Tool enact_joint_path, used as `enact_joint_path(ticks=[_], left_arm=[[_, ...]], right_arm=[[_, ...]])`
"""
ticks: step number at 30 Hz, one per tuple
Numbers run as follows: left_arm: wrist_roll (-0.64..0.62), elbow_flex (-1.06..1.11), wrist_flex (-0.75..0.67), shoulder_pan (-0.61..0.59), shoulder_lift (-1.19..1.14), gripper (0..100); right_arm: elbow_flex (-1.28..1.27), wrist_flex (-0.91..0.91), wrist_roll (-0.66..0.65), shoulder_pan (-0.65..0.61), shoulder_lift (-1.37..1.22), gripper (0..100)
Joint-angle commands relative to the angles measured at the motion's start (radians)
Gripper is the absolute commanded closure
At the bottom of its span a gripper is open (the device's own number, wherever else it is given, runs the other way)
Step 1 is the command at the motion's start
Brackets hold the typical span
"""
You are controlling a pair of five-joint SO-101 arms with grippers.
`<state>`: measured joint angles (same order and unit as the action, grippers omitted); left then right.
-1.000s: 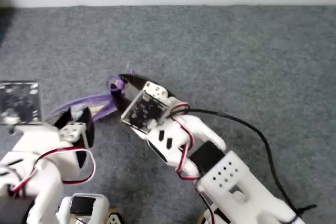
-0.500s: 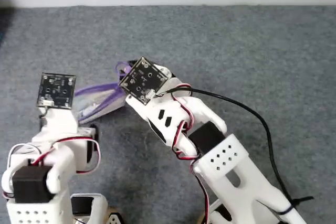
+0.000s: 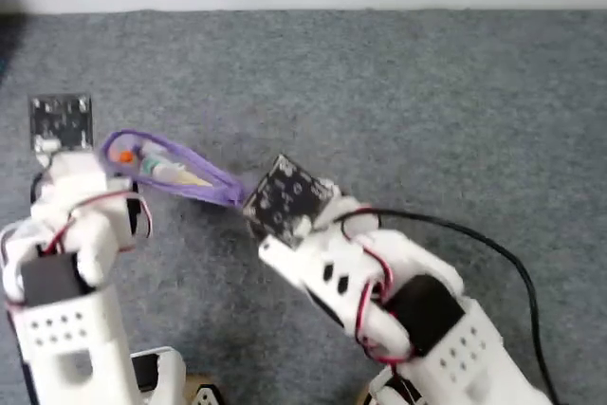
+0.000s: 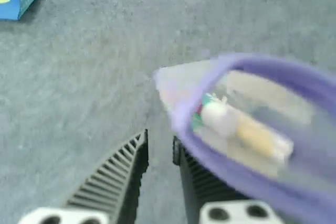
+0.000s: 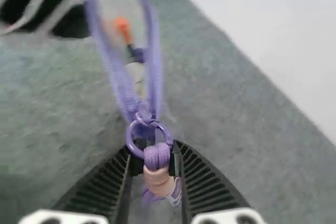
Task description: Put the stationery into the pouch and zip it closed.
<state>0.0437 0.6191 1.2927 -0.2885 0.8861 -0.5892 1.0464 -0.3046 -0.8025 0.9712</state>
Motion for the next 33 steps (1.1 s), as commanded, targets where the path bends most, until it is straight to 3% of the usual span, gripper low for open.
enact_joint_path(ticks=[1,6,9,12,21,24,28,33], left_arm=[[-0.055,-0.157,-0.044,0.110,-0.133,94],[-0.094,-0.321,-0.003,0.397,-0.264,94],[-0.094,-0.390,0.066,0.508,-0.299,94],[-0.092,-0.433,0.121,0.506,-0.301,94],[-0.091,-0.647,0.393,0.310,-0.267,94],[-0.084,-0.648,0.448,0.334,-0.199,93],[0.040,-0.590,0.460,0.420,-0.094,92],[0.049,-0.423,0.460,0.434,0.017,81]], right_arm=[[0.058,0.070,0.069,-0.067,0.068,99.1],[0.058,0.093,0.120,-0.091,0.077,99.1],[0.058,0.094,0.118,-0.087,0.079,99.1],[0.058,0.116,0.118,-0.085,0.081,99.1],[0.058,0.119,0.091,-0.058,0.136,99.1],[0.058,0.101,0.048,0.010,0.137,99.1],[0.058,0.042,-0.005,0.096,0.131,99.1],[0.058,0.016,-0.035,0.113,0.128,99.1]])
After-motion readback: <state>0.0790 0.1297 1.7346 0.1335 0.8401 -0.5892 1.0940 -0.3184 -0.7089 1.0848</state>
